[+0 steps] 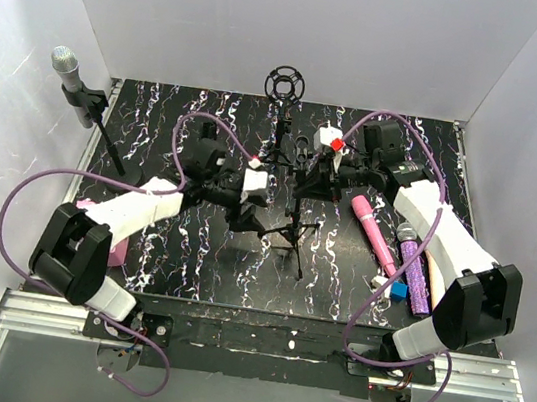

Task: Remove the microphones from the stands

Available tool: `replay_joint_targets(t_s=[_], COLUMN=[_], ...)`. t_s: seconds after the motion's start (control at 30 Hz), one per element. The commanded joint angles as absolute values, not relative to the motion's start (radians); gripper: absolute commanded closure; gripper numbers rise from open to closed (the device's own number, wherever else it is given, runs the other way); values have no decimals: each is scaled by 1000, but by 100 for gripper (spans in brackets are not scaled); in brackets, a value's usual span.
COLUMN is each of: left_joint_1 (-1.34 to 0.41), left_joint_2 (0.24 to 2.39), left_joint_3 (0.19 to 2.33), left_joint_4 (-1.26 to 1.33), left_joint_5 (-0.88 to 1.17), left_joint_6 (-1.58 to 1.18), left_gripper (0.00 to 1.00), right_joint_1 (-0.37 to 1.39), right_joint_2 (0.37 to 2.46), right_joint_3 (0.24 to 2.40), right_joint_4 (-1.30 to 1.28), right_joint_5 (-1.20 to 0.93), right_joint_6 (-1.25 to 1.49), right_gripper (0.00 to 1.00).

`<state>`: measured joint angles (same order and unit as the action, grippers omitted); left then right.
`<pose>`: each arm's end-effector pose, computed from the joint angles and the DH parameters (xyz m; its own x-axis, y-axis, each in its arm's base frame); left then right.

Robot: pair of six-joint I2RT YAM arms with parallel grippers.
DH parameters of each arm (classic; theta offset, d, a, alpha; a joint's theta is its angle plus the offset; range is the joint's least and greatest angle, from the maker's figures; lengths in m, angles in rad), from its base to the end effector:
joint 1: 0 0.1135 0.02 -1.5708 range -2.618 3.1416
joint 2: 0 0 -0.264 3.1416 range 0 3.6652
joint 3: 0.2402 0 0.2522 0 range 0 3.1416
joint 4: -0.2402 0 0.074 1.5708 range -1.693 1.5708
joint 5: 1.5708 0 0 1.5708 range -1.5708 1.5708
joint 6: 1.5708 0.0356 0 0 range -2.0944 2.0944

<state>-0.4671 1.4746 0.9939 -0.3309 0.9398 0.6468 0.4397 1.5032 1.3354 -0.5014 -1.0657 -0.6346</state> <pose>0.2594 -0.1630 0.2473 -0.0577 0.4273 -0.9023 0.9983 0.0238 -0.0526 0.2811 0.1666 0.3385 0.0383 -0.2990 -0.9535 -0.9988 -0.0392 -0.0278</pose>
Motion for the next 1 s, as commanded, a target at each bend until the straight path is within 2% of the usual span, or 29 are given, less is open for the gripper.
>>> replay_joint_targets(t_s=[0.0, 0.2, 0.37, 0.7, 0.97], left_joint_1=[-541, -626, -634, -638, -638], left_joint_2=[1405, 1410, 1433, 1465, 1489], left_joint_3=[887, 833, 842, 904, 943], left_joint_4=[121, 235, 249, 189, 130], left_joint_5=[862, 755, 752, 747, 726], left_joint_6=[537, 493, 482, 413, 310], left_gripper=[36, 33, 39, 61, 94], right_joint_1=[439, 439, 439, 439, 439], right_joint_2=[1467, 1448, 1442, 1445, 1407], right_joint_3=[1356, 1319, 1313, 1307, 1244], right_joint_4=[-543, -495, -518, -517, -444], right_joint_5=[-1120, -1108, -1100, -1085, -1045], right_joint_6=[-742, -729, -744, -738, -695], right_gripper=[98, 98, 98, 99, 99])
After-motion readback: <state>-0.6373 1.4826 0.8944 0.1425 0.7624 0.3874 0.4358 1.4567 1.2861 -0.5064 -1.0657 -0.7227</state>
